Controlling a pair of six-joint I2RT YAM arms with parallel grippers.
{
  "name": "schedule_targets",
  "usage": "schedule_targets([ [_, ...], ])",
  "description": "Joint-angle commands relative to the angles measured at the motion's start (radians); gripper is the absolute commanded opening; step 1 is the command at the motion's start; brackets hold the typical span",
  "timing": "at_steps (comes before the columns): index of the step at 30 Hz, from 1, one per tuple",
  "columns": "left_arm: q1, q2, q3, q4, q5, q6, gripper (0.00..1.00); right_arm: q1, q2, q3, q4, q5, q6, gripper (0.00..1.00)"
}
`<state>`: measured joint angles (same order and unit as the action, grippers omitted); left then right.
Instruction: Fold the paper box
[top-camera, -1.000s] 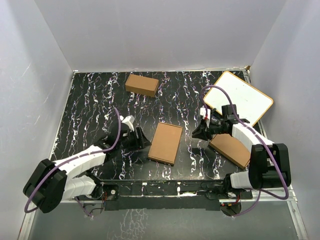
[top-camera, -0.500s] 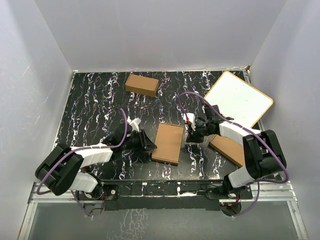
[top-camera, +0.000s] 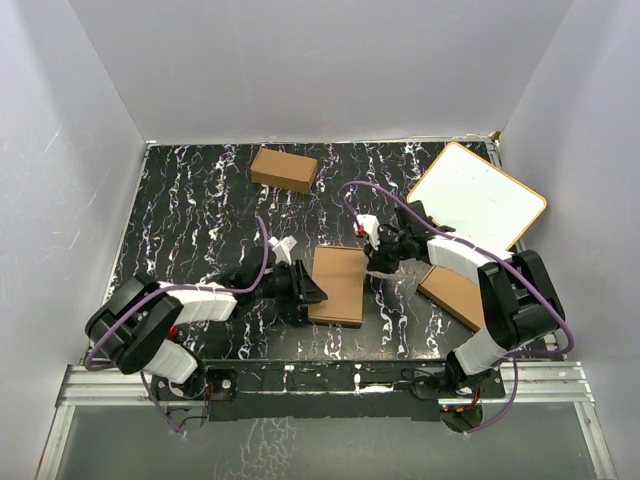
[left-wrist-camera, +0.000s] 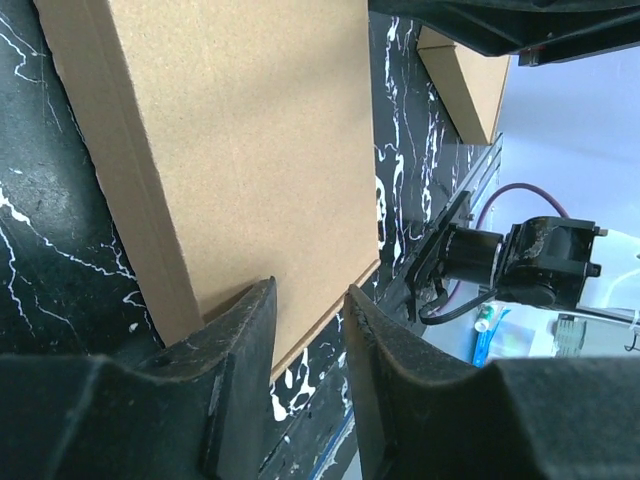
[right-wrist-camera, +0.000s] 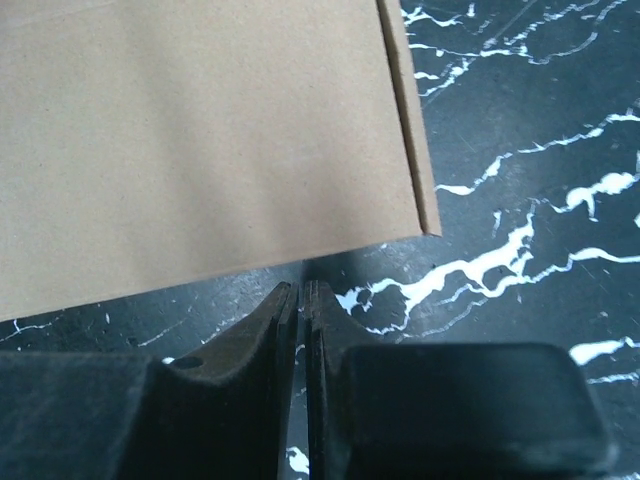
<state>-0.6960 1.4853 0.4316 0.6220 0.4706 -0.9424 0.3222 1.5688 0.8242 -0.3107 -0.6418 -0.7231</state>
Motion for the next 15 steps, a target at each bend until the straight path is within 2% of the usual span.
schedule_targets([
  [1, -0.005, -0.126, 0.047, -0.105, -0.044, 0.061, 0.33, -0.050, -0.089, 0.038, 0.009, 0.005, 0.008, 0.15],
  [4, 0.000, -0.241, 0.077, -0.216, -0.106, 0.148, 0.40, -0.119, -0.169, 0.051, -0.017, -0.060, 0.008, 0.24],
  [6, 0.008, -0.310, 0.102, -0.273, -0.155, 0.221, 0.51, -0.146, -0.229, 0.062, -0.021, -0.071, 0.017, 0.32],
  [8, 0.018, -0.378, 0.137, -0.336, -0.216, 0.315, 0.68, -0.162, -0.289, 0.076, -0.023, -0.078, 0.024, 0.42],
  [11, 0.029, -0.469, 0.205, -0.436, -0.360, 0.409, 0.94, -0.196, -0.375, 0.118, -0.027, -0.099, 0.042, 0.67],
  [13, 0.046, -0.513, 0.262, -0.484, -0.429, 0.462, 0.97, -0.222, -0.416, 0.167, -0.026, -0.097, 0.101, 0.88],
  [15, 0.070, -0.522, 0.328, -0.536, -0.456, 0.503, 0.97, -0.247, -0.411, 0.264, -0.054, -0.089, 0.203, 0.98],
])
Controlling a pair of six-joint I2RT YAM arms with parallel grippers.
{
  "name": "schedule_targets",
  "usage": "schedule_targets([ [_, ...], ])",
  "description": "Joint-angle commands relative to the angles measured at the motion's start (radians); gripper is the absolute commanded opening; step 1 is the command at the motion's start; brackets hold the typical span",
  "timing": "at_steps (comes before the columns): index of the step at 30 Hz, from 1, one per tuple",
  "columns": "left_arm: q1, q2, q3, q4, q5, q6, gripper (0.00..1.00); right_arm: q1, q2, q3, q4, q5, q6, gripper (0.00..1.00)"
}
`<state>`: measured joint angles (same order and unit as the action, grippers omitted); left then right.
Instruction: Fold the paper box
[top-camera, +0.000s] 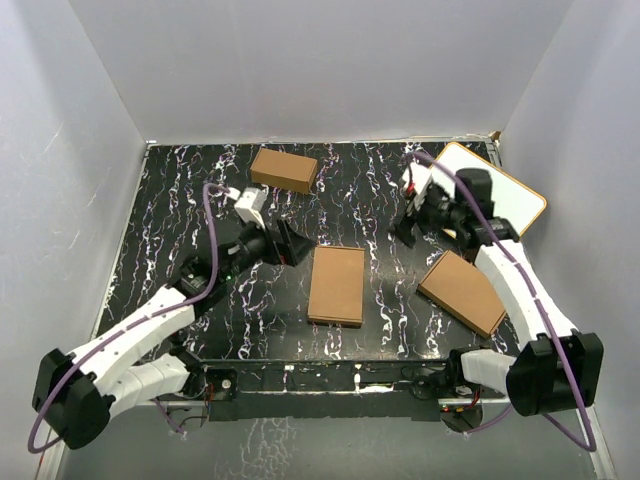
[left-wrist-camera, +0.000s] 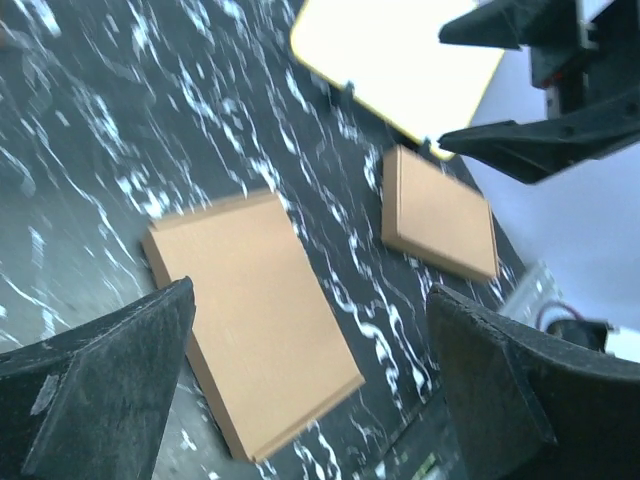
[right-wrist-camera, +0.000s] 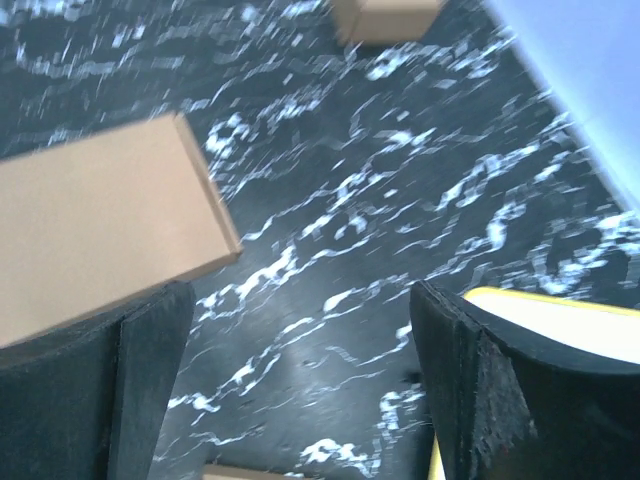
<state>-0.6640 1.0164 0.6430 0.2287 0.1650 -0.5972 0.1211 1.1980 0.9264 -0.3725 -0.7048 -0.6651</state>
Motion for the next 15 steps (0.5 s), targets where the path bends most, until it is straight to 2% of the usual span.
schedule_targets([
  [1, 0.050, -0.047, 0.154, -0.176, -0.152, 0.174, 0.97, -0.055, -0.030, 0.215, 0.000, -0.017, 0.206, 1.00],
  [7, 0.093, 0.001, 0.380, -0.325, -0.139, 0.244, 0.97, -0.062, -0.043, 0.411, 0.037, 0.181, 0.492, 1.00],
  [15, 0.102, 0.063, 0.656, -0.469, -0.092, 0.252, 0.97, -0.073, -0.060, 0.621, -0.080, 0.122, 0.583, 1.00],
])
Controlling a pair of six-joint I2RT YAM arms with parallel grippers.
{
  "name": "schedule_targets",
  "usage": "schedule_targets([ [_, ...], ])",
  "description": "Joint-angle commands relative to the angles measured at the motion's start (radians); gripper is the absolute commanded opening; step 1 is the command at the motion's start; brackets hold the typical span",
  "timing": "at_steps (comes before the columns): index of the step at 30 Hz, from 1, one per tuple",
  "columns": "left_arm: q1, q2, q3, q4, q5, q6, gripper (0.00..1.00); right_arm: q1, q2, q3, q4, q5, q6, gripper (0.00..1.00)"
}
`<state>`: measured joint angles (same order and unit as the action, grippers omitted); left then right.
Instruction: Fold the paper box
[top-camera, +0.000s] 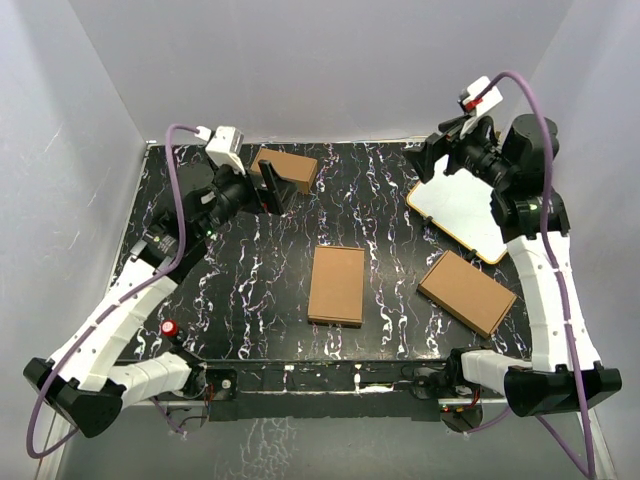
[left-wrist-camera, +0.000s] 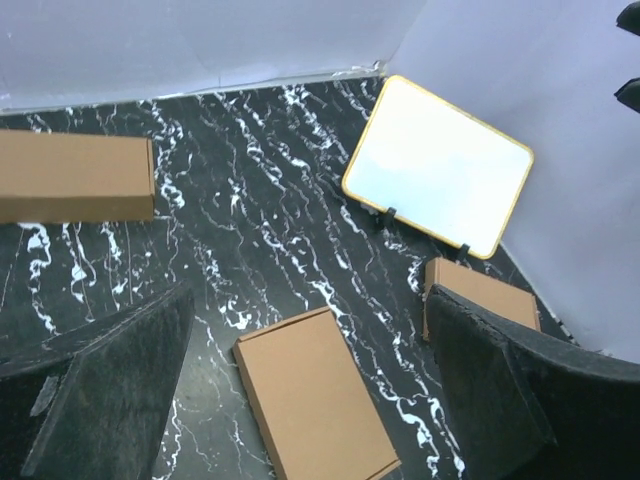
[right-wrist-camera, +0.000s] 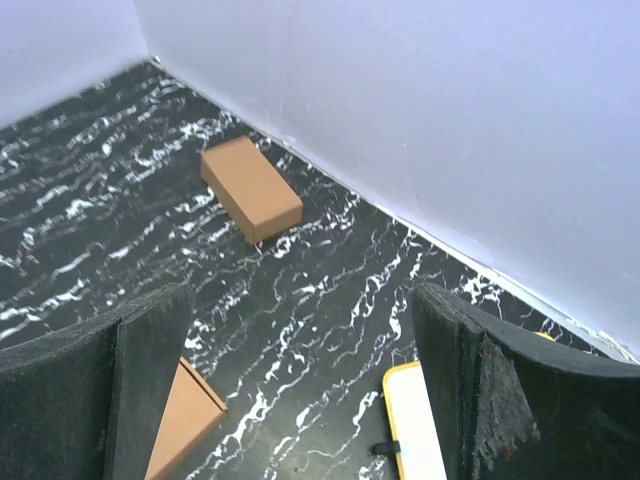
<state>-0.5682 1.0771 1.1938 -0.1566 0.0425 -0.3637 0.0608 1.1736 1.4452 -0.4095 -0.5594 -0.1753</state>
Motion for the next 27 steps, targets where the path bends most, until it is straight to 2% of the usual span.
schedule_targets([
  [1, 0.008, 0.002, 0.121, -0.087, 0.043, 0.010, 0.97, -0.019, -0.038, 0.114, -0.055, -0.044, 0.091, 1.00],
  [8, 0.008, -0.038, 0.177, -0.129, 0.052, -0.037, 0.97, -0.057, -0.040, 0.167, -0.095, -0.167, 0.153, 1.00],
  [16, 0.007, -0.073, 0.158, -0.137, 0.038, -0.037, 0.97, -0.058, -0.048, 0.210, -0.119, -0.123, 0.271, 1.00],
  [22, 0.008, -0.110, 0.129, -0.132, 0.054, -0.051, 0.97, -0.105, -0.058, 0.239, -0.129, -0.207, 0.308, 1.00],
  [27, 0.007, -0.163, 0.098, -0.142, 0.067, -0.060, 0.97, -0.136, -0.081, 0.238, -0.112, -0.208, 0.342, 1.00],
])
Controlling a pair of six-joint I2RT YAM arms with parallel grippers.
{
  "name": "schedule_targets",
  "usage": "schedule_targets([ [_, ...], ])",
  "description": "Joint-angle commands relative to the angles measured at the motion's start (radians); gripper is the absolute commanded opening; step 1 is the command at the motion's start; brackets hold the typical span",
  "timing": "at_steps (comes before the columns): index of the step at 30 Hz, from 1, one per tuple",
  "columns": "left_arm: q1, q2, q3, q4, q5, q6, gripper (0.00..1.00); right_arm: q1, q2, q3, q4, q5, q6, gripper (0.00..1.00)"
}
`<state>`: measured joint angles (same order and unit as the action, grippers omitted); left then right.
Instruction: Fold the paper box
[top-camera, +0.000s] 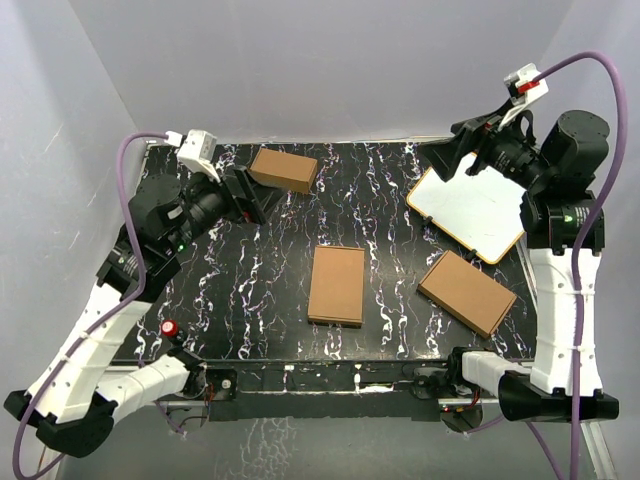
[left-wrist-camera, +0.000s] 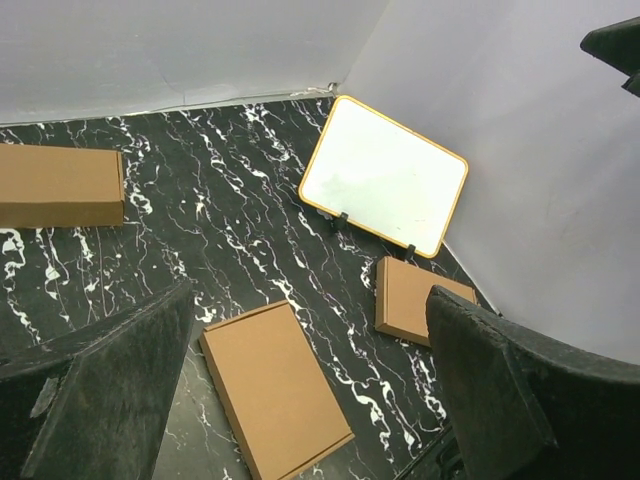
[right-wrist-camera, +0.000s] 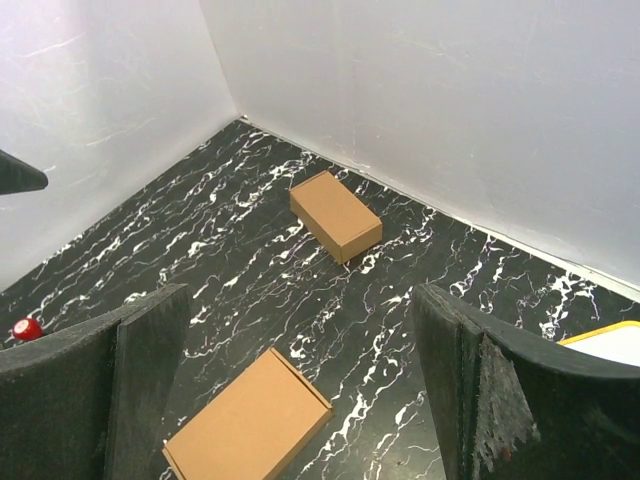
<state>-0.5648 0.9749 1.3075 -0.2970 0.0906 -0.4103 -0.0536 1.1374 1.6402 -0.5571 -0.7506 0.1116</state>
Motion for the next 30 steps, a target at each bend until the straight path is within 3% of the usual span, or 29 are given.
schedule_targets([
  [1, 0.003, -0.069, -0.024, -0.001, 0.021, -0.018, 0.97, -0.026, -0.049, 0.037, 0.039, -0.012, 0.056, 1.00],
  [30, 0.003, -0.087, -0.076, 0.031, 0.052, -0.045, 0.97, -0.043, -0.079, 0.016, 0.047, 0.051, 0.061, 1.00],
])
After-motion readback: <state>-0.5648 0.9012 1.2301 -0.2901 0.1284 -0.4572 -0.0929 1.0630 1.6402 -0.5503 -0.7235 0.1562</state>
